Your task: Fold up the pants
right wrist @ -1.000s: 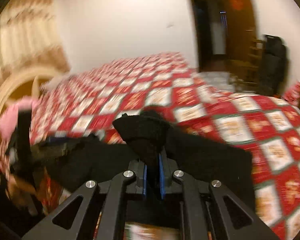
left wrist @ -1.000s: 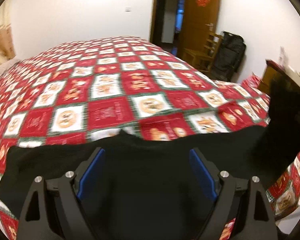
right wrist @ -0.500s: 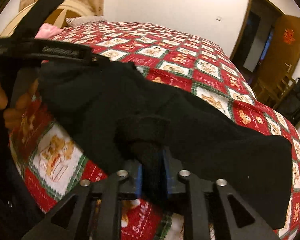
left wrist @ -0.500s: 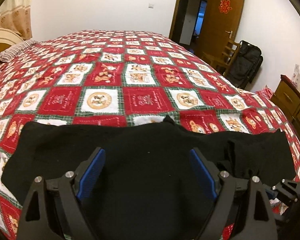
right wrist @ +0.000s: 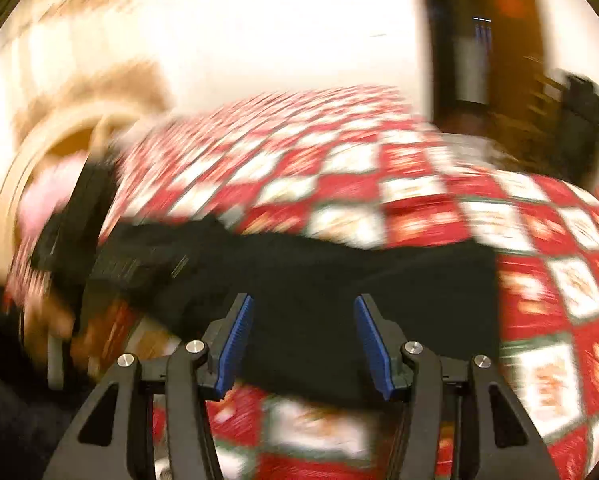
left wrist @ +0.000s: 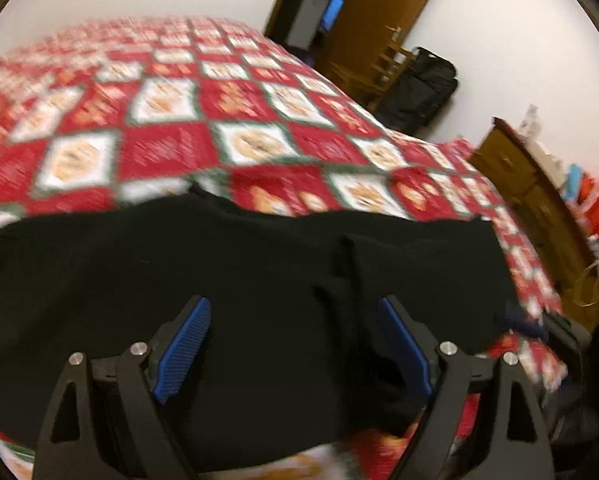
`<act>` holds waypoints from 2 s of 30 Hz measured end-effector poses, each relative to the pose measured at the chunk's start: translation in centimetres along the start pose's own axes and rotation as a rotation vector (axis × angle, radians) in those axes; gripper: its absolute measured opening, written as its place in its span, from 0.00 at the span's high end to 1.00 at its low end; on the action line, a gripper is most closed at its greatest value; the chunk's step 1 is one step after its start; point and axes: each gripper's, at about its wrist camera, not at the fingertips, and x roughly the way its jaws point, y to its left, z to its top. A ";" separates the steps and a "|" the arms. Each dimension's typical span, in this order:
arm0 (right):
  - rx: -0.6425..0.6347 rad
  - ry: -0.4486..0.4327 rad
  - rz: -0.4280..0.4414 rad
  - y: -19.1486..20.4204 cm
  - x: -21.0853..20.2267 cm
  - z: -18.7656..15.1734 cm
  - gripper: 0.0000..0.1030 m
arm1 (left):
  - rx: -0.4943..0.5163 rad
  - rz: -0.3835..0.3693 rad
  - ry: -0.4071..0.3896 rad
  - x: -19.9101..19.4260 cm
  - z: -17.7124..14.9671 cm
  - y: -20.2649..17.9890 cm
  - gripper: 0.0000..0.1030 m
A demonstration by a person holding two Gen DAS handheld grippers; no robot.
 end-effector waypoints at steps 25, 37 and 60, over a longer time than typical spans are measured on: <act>0.345 0.100 -0.098 -12.2 4.8 0.8 0.64 | -0.111 -0.212 0.086 3.9 -0.2 -3.3 0.75; 0.299 0.031 -0.181 -12.2 3.5 0.8 0.89 | 0.080 -0.234 -0.107 1.8 1.5 -6.5 0.89; -0.230 0.130 0.156 5.4 6.6 -0.5 0.71 | -0.006 0.099 -0.079 -1.1 1.6 0.8 0.37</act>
